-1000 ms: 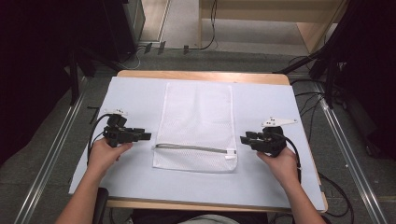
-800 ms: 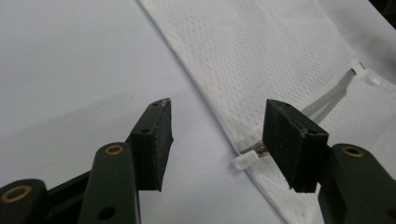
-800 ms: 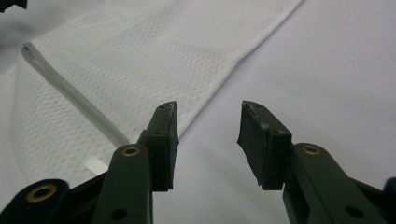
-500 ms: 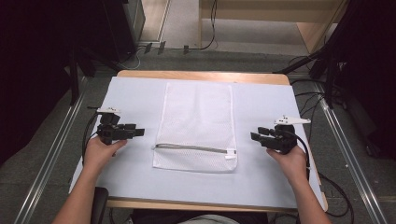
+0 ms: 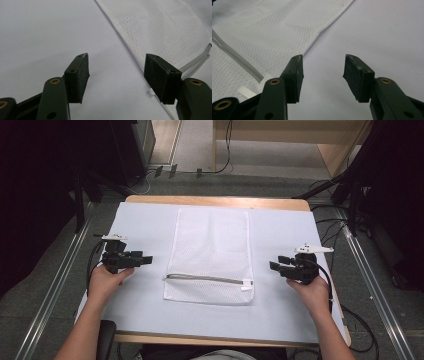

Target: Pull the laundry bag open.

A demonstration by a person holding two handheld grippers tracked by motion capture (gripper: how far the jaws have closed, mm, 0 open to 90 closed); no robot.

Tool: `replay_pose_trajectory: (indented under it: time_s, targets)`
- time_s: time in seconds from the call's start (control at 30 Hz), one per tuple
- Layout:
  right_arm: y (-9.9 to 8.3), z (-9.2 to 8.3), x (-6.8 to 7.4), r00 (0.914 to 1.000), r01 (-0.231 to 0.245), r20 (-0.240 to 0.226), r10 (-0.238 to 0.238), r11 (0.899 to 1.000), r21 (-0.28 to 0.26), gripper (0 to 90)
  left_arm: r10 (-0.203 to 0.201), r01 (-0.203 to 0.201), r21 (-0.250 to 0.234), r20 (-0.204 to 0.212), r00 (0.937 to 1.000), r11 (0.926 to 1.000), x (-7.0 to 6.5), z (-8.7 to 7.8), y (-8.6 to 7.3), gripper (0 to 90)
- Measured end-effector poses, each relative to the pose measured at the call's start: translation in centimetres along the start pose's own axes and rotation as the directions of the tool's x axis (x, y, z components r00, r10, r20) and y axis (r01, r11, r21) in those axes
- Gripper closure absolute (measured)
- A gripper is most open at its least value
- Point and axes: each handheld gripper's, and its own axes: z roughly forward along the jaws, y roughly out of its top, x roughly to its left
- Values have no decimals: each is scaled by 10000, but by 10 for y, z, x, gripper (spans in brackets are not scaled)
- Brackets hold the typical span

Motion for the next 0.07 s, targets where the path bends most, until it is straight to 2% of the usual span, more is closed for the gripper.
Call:
replay_pose_trajectory:
  time_s: [0.07]
  targets:
    - [0,0,0,10000,-17,2,17,10000,15,514,0,0,44,0,10000,10000,0,0,0,378]
